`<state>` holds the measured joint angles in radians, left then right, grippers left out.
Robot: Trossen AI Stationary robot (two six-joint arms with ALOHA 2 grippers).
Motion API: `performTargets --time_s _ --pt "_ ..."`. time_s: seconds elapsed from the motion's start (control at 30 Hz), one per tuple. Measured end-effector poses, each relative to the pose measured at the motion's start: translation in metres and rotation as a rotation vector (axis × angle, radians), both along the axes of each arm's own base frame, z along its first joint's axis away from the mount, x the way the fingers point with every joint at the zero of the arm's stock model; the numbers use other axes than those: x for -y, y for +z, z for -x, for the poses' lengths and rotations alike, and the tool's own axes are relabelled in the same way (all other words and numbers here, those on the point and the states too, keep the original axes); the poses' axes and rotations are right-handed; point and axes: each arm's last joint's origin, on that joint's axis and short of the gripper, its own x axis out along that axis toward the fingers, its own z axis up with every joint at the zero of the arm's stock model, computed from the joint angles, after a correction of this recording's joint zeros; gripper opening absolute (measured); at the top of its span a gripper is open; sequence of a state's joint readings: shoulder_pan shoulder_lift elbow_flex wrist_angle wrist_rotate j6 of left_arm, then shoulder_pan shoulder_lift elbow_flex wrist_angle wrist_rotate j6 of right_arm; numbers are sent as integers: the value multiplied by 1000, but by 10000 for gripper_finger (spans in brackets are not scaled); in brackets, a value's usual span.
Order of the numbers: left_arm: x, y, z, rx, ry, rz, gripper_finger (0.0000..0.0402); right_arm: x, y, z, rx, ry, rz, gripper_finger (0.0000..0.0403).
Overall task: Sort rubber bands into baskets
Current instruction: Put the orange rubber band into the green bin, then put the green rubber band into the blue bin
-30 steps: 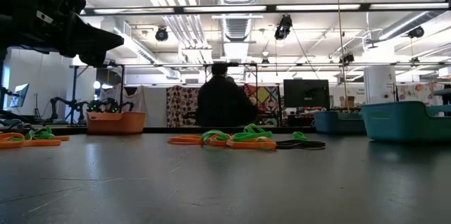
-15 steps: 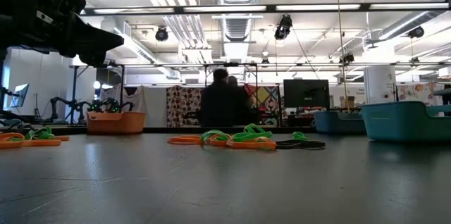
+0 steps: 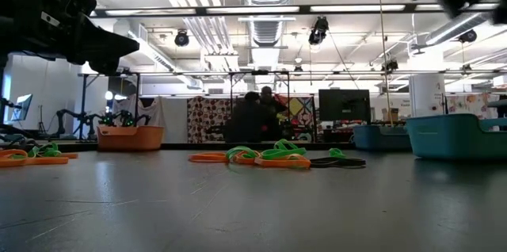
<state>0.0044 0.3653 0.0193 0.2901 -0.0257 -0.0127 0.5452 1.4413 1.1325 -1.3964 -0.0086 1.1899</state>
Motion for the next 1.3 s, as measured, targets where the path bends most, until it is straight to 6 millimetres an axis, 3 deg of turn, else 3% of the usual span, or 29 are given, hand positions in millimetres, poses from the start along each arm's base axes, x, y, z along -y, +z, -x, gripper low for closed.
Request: performTargets --time_s 0.1,0.27,0.4,0.63,0.83,1.03,1.13,1.3 --pt "0 0 0 0 0 0 2 29 17 10 -35 -12 151 11" --pt "0 0 0 0 0 0 2 65 23 11 135 -2 264 11" --pt "0 0 0 -2 0 0 2 84 8 6 189 -22 199 11" --pt "0 0 0 -2 0 0 2 107 -26 9 28 -64 149 11" --pt "0 0 0 -3 0 0 2 115 -51 6 5 -130 116 23" --pt "0 0 0 -3 0 0 2 114 -60 -2 -47 -166 128 86" --pt "0 0 0 -3 0 0 2 114 -49 -7 -82 -168 130 124" --pt "0 0 0 -2 0 0 2 100 -12 -17 -51 -208 103 171"
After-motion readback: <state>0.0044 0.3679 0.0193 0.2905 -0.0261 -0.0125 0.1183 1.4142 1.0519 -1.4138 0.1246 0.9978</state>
